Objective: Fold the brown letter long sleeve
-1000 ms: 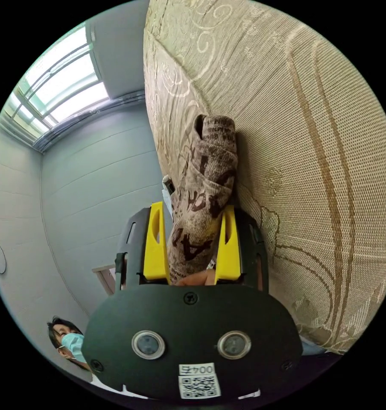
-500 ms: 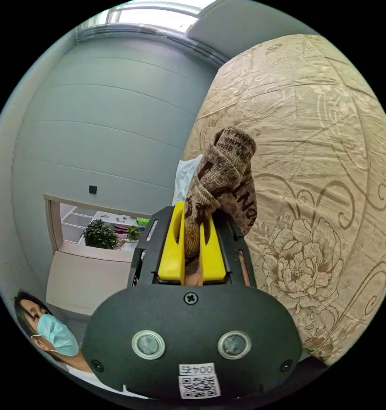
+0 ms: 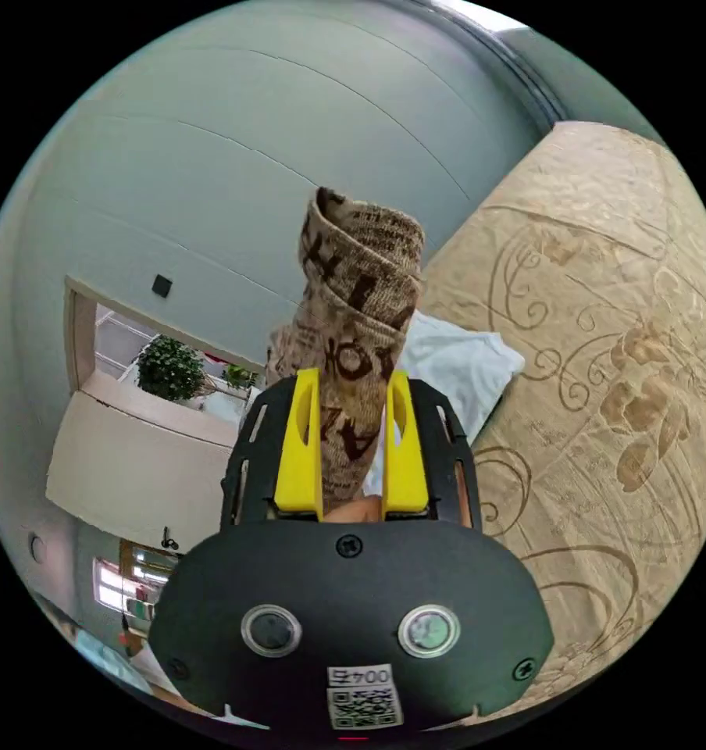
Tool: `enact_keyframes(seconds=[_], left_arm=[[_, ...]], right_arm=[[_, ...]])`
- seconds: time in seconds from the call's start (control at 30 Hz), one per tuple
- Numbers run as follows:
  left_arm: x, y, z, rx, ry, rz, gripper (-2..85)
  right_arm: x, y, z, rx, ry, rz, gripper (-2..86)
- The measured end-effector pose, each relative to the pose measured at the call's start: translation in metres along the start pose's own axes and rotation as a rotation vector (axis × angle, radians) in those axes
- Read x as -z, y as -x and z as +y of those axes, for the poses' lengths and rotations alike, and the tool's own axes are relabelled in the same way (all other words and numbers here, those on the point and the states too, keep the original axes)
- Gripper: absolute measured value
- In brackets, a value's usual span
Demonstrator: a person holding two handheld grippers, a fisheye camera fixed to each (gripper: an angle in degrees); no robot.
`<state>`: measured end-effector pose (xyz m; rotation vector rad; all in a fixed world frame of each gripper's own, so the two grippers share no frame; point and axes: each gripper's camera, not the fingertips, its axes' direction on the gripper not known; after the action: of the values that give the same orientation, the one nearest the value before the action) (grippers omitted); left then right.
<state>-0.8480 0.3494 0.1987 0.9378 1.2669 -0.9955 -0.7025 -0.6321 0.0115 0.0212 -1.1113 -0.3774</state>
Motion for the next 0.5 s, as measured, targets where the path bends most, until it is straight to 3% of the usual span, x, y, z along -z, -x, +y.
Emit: enact_keyframes(seconds=[0.1, 0.2, 0.33, 0.43, 0.5], left_arm=[[-0.009, 0.114, 0.025, 0.321, -0.042, -0.088, 7.3], [-0.009, 0.159, 0.049, 0.419, -0.137, 0.121, 7.8], [0.002, 0.148, 0.061, 0.382, -0.13, 0.162, 9.3], [0.029, 0.127, 0.083, 0.3, -0.181, 0.188, 7.7], [0.041, 0.085, 0.093, 0.104, -0.21, -0.009, 4.2]], right_arm=[[-0.024, -0.061, 0.036, -0.158, 0.039, -0.013, 13.6], [-0.008, -0.094, 0.095, -0.185, 0.005, -0.127, 12.5], [0.043, -0.112, 0.18, -0.147, -0.064, -0.194, 11.4], [0.088, -0.107, 0.241, -0.079, -0.1, -0.074, 10.4], [0.114, -0.101, 0.281, -0.052, -0.13, 0.01, 8.8]])
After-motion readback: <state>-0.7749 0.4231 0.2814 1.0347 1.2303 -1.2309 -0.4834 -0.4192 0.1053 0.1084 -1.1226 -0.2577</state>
